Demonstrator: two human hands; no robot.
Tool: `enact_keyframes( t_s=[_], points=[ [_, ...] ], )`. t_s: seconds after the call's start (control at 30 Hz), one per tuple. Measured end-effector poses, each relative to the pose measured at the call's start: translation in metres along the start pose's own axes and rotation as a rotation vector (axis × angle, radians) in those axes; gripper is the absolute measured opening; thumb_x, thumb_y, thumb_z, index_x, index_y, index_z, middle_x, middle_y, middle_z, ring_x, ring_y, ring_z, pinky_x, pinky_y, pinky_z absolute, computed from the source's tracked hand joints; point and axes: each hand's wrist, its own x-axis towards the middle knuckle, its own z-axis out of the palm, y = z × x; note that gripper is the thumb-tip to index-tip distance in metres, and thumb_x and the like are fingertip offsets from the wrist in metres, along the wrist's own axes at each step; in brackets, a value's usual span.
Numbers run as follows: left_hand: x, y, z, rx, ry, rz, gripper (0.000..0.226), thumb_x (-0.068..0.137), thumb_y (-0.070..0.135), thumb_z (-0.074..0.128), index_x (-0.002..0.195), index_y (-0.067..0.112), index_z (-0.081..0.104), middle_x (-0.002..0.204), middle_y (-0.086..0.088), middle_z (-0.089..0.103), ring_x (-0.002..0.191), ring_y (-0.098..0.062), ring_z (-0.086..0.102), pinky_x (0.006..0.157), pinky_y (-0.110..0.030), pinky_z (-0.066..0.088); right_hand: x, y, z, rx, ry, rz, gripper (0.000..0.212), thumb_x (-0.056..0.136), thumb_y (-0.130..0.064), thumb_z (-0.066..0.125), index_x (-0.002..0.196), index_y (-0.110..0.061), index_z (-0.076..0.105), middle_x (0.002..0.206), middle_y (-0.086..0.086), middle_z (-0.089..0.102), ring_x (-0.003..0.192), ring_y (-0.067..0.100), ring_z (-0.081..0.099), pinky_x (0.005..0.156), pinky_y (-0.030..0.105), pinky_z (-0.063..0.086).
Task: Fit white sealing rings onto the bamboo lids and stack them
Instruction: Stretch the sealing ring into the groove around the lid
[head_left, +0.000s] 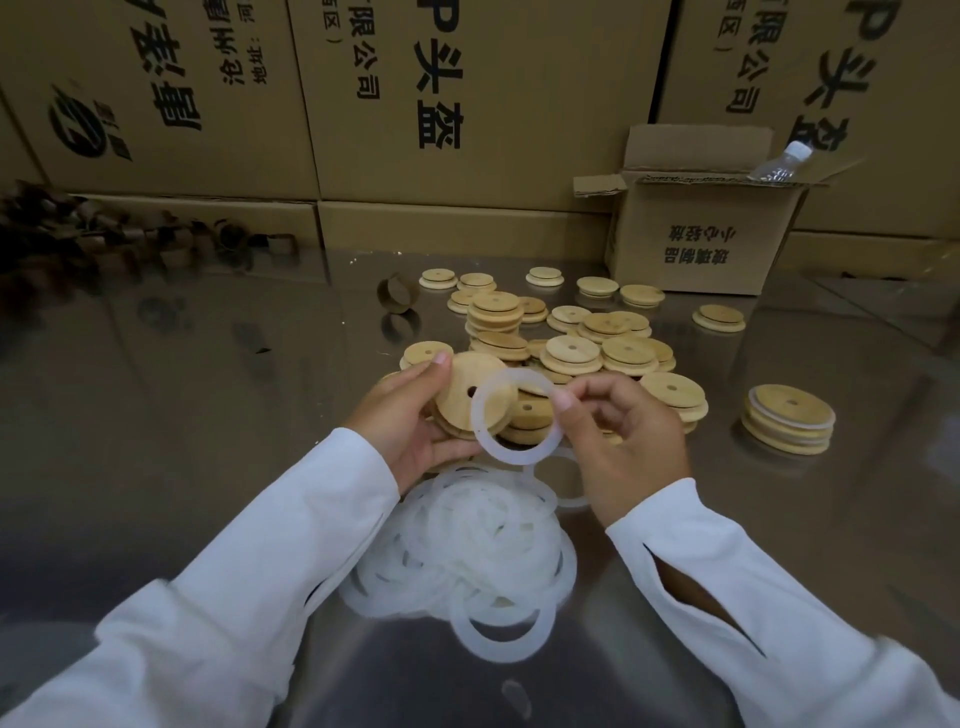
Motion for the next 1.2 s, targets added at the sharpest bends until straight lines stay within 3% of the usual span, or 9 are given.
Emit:
enact_keyframes(
  t_s=[0.13, 0.33, 0.5, 0.7, 0.97, 1.2],
  points=[
    [-0.007, -0.002, 0.006, 0.106, -0.161, -0.044, 0.051, 0.072, 0.041, 0.057, 0.112, 0.010, 0.060, 0.111, -0.016, 0.065, 0.093, -0.029, 0.068, 0.064, -0.039, 0.058, 0.002, -0.003, 0.003, 0.186, 0.024, 0.145, 0.011, 0.083, -0.010, 0.063, 0.074, -0.016, 0.063, 0.054, -0.009, 0.065, 0.053, 0.001, 0.060, 0.052, 0.012, 0.048],
    [-0.012, -0.006, 0.010, 0.198, -0.269, 0.057, 0.035, 0.075, 0.019, 0.058, 0.109, 0.012, 0.061, 0.094, -0.008, 0.069, 0.086, -0.021, 0.069, 0.064, -0.035, 0.058, 0.002, -0.005, 0.005, 0.192, 0.052, 0.156, 0.013, 0.082, -0.010, 0.064, 0.072, -0.017, 0.063, 0.051, -0.006, 0.064, 0.051, 0.001, 0.059, 0.051, 0.011, 0.048],
    [-0.013, -0.008, 0.012, 0.207, -0.275, 0.100, 0.034, 0.089, 0.011, 0.047, 0.122, 0.005, 0.054, 0.112, -0.019, 0.063, 0.100, -0.029, 0.064, 0.075, -0.040, 0.058, 0.001, -0.006, 0.006, 0.150, 0.061, 0.133, 0.014, 0.082, -0.012, 0.064, 0.072, -0.022, 0.064, 0.056, -0.006, 0.064, 0.056, 0.001, 0.060, 0.053, 0.009, 0.048],
    [-0.014, -0.009, 0.013, 0.200, -0.315, 0.122, 0.047, 0.080, 0.022, 0.049, 0.123, 0.005, 0.053, 0.121, -0.022, 0.059, 0.108, -0.033, 0.060, 0.082, -0.047, 0.054, 0.003, -0.005, 0.005, 0.161, 0.088, 0.137, 0.017, 0.081, -0.011, 0.065, 0.068, -0.023, 0.064, 0.056, -0.007, 0.063, 0.055, 0.001, 0.059, 0.052, 0.011, 0.049],
    [-0.011, -0.012, 0.009, 0.268, -0.224, 0.311, 0.031, 0.075, 0.024, 0.058, 0.101, 0.009, 0.065, 0.086, -0.008, 0.072, 0.081, -0.024, 0.069, 0.061, -0.034, 0.058, 0.003, -0.004, 0.007, 0.164, 0.075, 0.102, 0.016, 0.083, -0.008, 0.063, 0.069, -0.017, 0.062, 0.061, -0.004, 0.062, 0.055, -0.002, 0.057, 0.048, 0.008, 0.044],
    [-0.011, -0.012, 0.009, 0.233, -0.187, 0.357, 0.027, 0.076, 0.024, 0.056, 0.098, 0.011, 0.066, 0.080, -0.002, 0.072, 0.078, -0.019, 0.069, 0.060, -0.032, 0.057, 0.001, -0.004, 0.006, 0.143, 0.034, 0.085, 0.014, 0.083, -0.013, 0.063, 0.072, -0.021, 0.062, 0.064, -0.008, 0.064, 0.064, 0.003, 0.060, 0.062, 0.015, 0.050]
  ],
)
